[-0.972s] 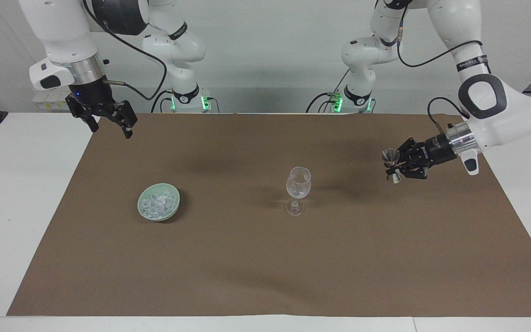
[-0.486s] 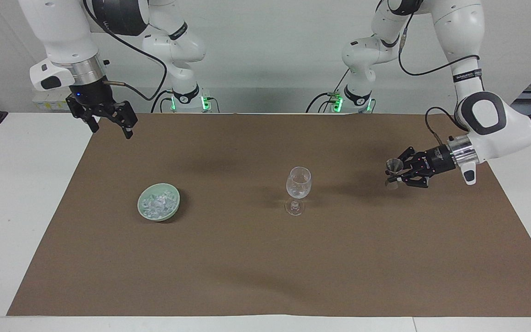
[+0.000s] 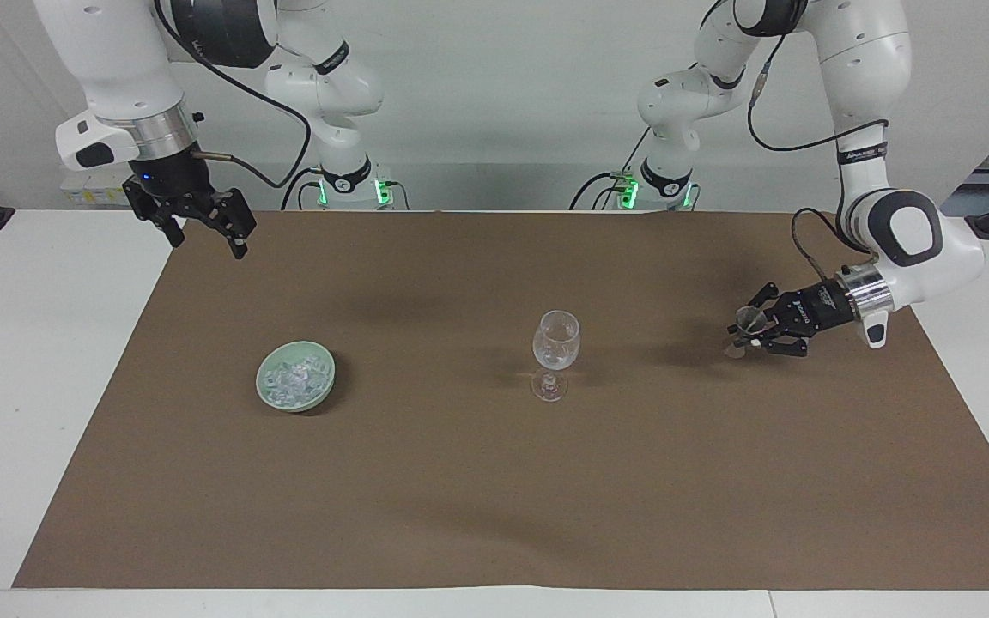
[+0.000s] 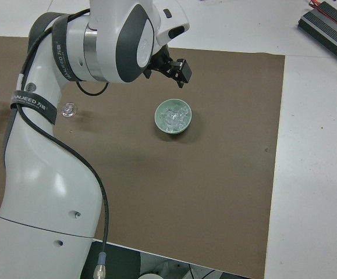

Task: Pour wine and add ice with both arms
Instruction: 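Lower the bottle with the left gripper while the right gripper reaches the tin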

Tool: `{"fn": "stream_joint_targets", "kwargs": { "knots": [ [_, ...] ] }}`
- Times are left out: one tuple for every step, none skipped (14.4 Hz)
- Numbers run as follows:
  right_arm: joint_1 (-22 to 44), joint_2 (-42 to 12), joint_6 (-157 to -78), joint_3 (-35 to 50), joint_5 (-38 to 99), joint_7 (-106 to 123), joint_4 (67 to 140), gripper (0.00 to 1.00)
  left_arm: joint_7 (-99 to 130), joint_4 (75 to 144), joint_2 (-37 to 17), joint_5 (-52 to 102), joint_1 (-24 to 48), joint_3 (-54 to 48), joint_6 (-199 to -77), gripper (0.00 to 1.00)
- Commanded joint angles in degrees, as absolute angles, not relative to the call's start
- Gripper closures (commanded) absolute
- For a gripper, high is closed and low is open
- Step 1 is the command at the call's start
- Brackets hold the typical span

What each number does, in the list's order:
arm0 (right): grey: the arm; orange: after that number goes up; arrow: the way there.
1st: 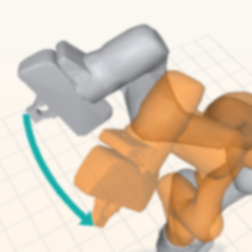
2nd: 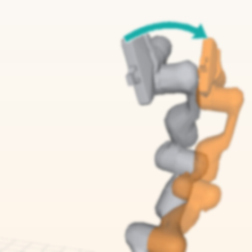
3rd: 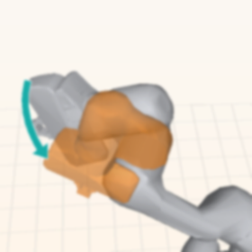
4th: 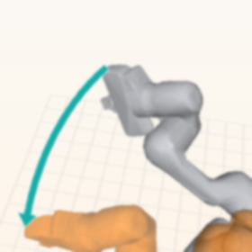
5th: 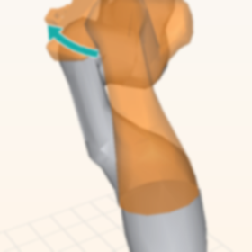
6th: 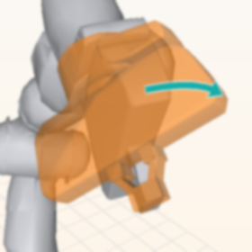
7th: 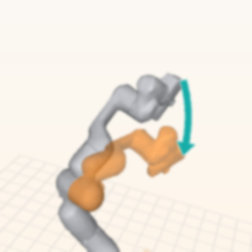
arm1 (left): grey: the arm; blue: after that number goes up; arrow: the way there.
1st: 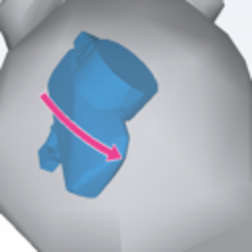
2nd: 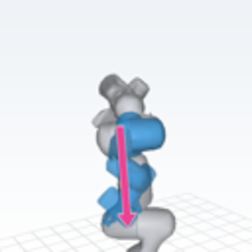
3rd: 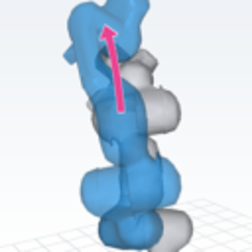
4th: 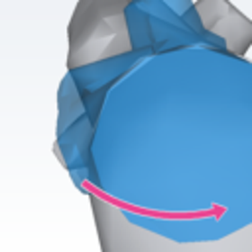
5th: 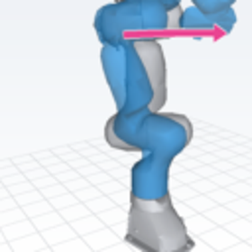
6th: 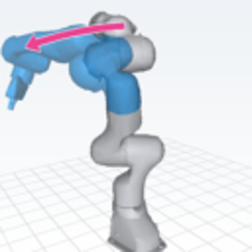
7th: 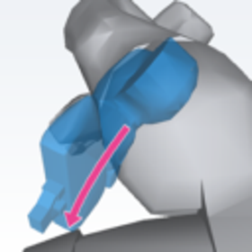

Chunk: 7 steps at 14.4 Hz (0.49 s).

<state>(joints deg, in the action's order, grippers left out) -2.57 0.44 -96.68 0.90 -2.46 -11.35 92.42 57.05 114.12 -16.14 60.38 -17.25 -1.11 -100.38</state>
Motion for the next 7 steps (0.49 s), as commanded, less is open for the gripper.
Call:
{"fn": "stream_joint_targets", "kwargs": {
  "knots": [
    [-4.04,1.15,-98.52,1.23,-0.97,-9.67,95.01,0.00,55.90,115.83,-16.61,64.24,-18.02,-1.41,-101.33,1.00],
    [-4.04,0.88,-99.57,1.23,-0.97,-9.58,95.18,0.00,55.38,116.19,-16.61,65.38,-18.37,-1.32,-101.42,1.00],
    [-4.04,0.10,-100.89,1.23,-0.97,-9.58,95.36,0.00,54.85,117.15,-16.61,66.87,-19.24,-1.32,-101.51,1.00],
    [-4.04,-0.70,-101.68,1.23,-0.97,-9.49,95.45,0.00,54.15,118.20,-16.61,68.28,-20.12,-1.32,-101.86,1.00],
    [-4.04,-1.75,-102.21,1.23,-0.97,-9.41,95.54,0.00,53.27,118.56,-16.61,68.99,-20.39,-1.32,-101.95,1.00],
    [-4.04,-2.80,-103.00,1.23,-0.97,-9.06,95.54,0.00,52.48,118.74,-16.96,69.34,-20.39,-1.32,-102.13,1.00],
    [-4.04,-3.77,-104.31,1.23,-0.97,-8.27,96.23,0.00,50.90,118.83,-16.96,69.87,-20.48,-1.32,-102.65,1.00]
  ]
}}
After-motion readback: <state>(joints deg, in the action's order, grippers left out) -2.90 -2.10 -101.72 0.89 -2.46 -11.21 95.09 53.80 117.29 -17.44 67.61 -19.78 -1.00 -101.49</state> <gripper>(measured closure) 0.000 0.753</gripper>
